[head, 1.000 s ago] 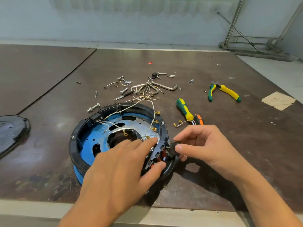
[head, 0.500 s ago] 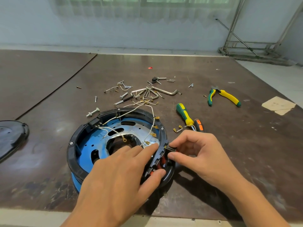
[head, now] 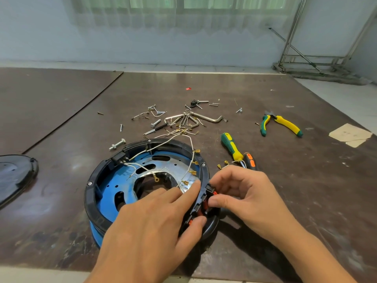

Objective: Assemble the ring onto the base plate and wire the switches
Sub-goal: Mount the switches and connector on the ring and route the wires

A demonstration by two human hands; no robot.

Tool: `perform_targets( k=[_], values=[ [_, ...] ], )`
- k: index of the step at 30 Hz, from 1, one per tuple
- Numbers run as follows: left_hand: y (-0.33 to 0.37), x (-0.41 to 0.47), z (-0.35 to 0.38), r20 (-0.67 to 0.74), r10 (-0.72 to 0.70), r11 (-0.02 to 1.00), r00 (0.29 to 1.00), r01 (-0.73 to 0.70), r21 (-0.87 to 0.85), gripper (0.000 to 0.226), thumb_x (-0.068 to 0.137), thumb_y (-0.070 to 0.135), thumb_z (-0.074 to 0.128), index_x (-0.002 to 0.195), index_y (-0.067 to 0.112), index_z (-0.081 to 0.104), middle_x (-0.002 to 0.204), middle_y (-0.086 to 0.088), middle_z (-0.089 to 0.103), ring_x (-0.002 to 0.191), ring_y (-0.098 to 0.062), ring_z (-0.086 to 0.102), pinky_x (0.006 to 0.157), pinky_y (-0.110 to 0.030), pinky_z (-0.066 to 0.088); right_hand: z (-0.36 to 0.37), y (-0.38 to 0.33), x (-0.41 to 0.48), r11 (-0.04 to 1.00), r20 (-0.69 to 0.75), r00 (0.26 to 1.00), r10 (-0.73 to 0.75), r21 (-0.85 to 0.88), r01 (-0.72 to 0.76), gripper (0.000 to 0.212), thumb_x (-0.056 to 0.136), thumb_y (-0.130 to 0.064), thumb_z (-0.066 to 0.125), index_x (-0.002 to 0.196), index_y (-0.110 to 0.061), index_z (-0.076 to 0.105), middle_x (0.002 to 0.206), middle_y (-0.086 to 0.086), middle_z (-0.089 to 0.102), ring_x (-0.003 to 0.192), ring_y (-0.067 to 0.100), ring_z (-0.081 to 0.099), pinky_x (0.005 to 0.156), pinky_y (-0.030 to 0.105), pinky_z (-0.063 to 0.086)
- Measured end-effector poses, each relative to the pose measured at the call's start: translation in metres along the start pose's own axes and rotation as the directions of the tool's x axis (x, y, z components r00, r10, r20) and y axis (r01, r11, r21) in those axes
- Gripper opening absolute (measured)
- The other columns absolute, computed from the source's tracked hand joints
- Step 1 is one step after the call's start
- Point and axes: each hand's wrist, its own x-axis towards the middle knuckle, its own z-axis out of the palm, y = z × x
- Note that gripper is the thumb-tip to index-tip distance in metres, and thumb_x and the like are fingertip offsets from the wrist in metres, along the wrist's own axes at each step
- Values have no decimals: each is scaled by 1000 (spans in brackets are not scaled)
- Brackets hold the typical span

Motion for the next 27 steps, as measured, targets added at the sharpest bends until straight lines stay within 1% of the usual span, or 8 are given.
perform_targets(
  k=[2, 5, 12, 16, 19, 22, 24, 27],
  values=[
    [-2, -1, 6, -25, 23, 1000, 999, -23, 1, 75, 80, 74, -3, 151, 49, 3, 104, 24, 50, 91, 0, 47, 58, -14, 39, -6, -1, 0, 996, 65, 998, 26, 85, -31, 26, 80, 6, 76, 98, -13, 72, 93, 3, 75, 88, 21, 74, 80, 28, 60],
    [-3, -1, 9, -9, 25, 1000, 1000, -25, 18, 75, 78, 73, -8, 149, 49, -8, 107, 23, 48, 93, -1, 45, 63, -15, 42, -6, -1, 0, 996, 39, 999, 22, 82, -25, 31, 79, 10, 75, 101, -12, 72, 94, 4, 74, 87, 22, 73, 80, 28, 59],
    [-5, -3, 9, -10, 14, 1000, 1000, -13, 22, 71, 81, 74, -2, 148, 52, -8, 102, 22, 46, 91, -2, 42, 61, -18, 43, 11, 5, 1, 1000, -134, 991, 8, 13, -6, 25, 76, -1, 81, 91, -19, 72, 85, -4, 72, 77, 15, 71, 58, 24, 56],
    [-3, -2, 6, -36, -24, 999, 999, 25, 27, 70, 83, 74, 2, 150, 52, 5, 94, 22, 48, 86, -2, 47, 58, -18, 43, 5, 3, 3, 998, -82, 996, 41, 49, -37, 27, 74, 1, 82, 94, -12, 72, 88, 4, 73, 78, 21, 70, 67, 28, 59],
    [-1, -1, 1, -10, -71, 994, 997, 72, 86, 66, 88, 72, 14, 148, 50, 27, 84, 21, 50, 76, -2, 48, 48, -15, 29, -10, 0, 3, 996, 12, 998, 55, 73, -56, 25, 76, 5, 79, 95, -9, 73, 89, 7, 74, 82, 23, 71, 76, 28, 60],
    [-2, -1, 1, -33, -66, 988, 997, 69, 134, 59, 91, 67, 28, 142, 45, 44, 77, 21, 50, 69, -1, 47, 44, -14, 22, -6, 2, 4, 998, -43, 997, 56, 12, -56, 20, 76, 2, 80, 88, -13, 74, 85, 1, 75, 79, 14, 72, 74, 23, 58],
    [-3, 0, 2, -39, -43, 989, 998, 48, 141, 58, 91, 66, 28, 142, 44, 44, 78, 20, 52, 70, -2, 50, 43, -16, 25, 5, 6, 6, 993, -92, 994, 61, -98, -70, 16, 78, -2, 80, 83, -16, 74, 82, -3, 74, 78, 12, 71, 74, 27, 59],
    [-2, 0, 0, -54, -25, 991, 998, 32, 128, 57, 92, 64, 29, 142, 42, 45, 79, 20, 54, 71, -3, 52, 44, -18, 31, 10, 10, 7, 990, -137, 988, 75, -104, -90, 12, 80, -5, 80, 81, -16, 73, 80, -1, 73, 75, 17, 70, 71, 35, 59]
  ],
)
